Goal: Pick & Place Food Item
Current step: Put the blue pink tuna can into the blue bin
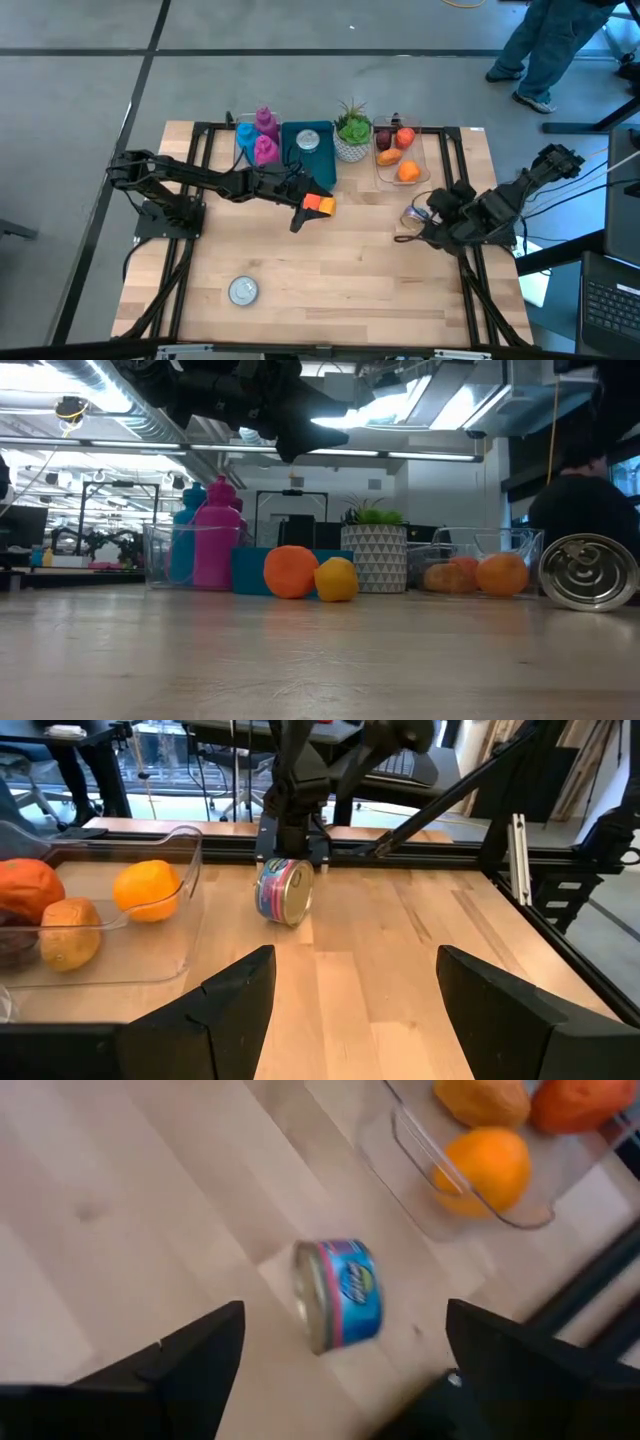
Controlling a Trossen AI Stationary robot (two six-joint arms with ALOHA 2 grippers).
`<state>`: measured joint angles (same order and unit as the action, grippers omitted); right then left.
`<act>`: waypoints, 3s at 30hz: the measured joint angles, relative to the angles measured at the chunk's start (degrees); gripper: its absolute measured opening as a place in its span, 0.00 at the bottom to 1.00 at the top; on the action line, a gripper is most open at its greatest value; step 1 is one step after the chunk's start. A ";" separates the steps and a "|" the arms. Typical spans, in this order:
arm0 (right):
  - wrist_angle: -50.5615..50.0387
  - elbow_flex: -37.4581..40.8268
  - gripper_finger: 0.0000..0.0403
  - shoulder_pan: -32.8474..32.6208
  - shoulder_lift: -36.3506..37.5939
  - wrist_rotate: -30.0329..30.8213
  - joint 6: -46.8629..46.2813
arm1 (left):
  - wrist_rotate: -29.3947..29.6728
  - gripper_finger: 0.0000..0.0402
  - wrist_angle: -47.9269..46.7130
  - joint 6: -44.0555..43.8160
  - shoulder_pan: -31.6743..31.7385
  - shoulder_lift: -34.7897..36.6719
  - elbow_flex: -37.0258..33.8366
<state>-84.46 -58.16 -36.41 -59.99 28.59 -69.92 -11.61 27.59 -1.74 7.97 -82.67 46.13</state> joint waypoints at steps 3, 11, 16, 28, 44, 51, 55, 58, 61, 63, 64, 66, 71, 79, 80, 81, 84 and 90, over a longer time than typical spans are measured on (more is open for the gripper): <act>0.13 2.17 0.84 2.42 0.00 -2.57 2.28 | -0.01 0.66 0.00 0.00 0.00 0.00 0.00; 10.60 8.32 0.79 7.97 1.43 -8.55 11.01 | -0.01 0.66 0.00 0.00 0.00 0.00 -0.02; 12.06 12.14 0.78 11.52 2.71 -10.65 13.93 | -0.03 0.66 -0.02 -0.03 0.00 0.00 -0.02; 17.96 16.08 0.78 20.78 3.58 -13.26 23.66 | -0.05 0.66 -0.44 -0.29 0.00 0.00 -0.04; 25.68 22.96 0.78 32.31 1.02 -21.03 33.19 | -0.05 0.66 -0.46 -0.24 0.00 0.00 -0.04; 27.27 23.14 0.75 34.24 -1.30 -24.61 36.01 | -0.05 0.66 -0.48 -0.22 0.00 0.00 -0.04; 28.65 23.14 0.65 34.96 -2.26 -26.96 37.71 | -0.05 0.66 -0.59 -0.43 0.00 0.00 -0.04; 29.15 23.14 0.53 35.26 -2.89 -28.03 38.50 | -0.05 0.66 -1.04 -0.44 0.00 0.00 -0.04; 29.44 23.04 0.48 35.26 -3.30 -28.09 39.07 | -0.03 0.66 -1.72 -0.46 0.00 0.00 -0.04; 29.57 23.01 0.48 35.26 -3.39 -28.09 39.11 | -0.05 0.66 -2.24 -0.66 0.00 0.00 -0.04; 29.61 23.01 0.48 35.26 -3.39 -28.13 39.17 | -0.03 0.66 -2.29 -0.69 0.00 0.00 -0.04; 29.78 23.01 0.48 35.27 -3.39 -28.71 39.60 | -0.05 0.66 -2.29 -0.97 0.00 0.00 -0.04; 32.66 22.73 0.48 35.24 -3.58 -33.01 40.72 | -0.03 0.66 -2.49 -1.09 0.00 0.22 -0.04; 34.39 15.25 0.48 35.24 -3.50 -30.90 46.74 | -0.04 0.66 -4.59 -1.07 1.54 2.93 -0.04; 35.29 14.05 0.48 35.24 -3.32 -30.72 48.13 | -0.03 0.66 -5.26 -1.08 1.97 3.51 -0.04; 36.44 13.01 0.48 35.24 -3.11 -30.56 49.47 | -0.01 0.66 -5.99 -1.07 2.39 4.19 -0.04; 40.25 10.55 0.48 35.24 -1.94 -30.55 53.65 | 0.01 0.66 -8.47 -1.47 3.82 6.21 -0.04; 51.47 9.78 0.48 35.91 2.23 -31.04 60.25 | -0.03 0.66 -11.42 -0.75 6.85 10.73 -0.04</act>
<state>-32.99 -48.38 -0.49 -57.76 -2.46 -9.67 -11.63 16.17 -2.49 14.81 -71.95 46.09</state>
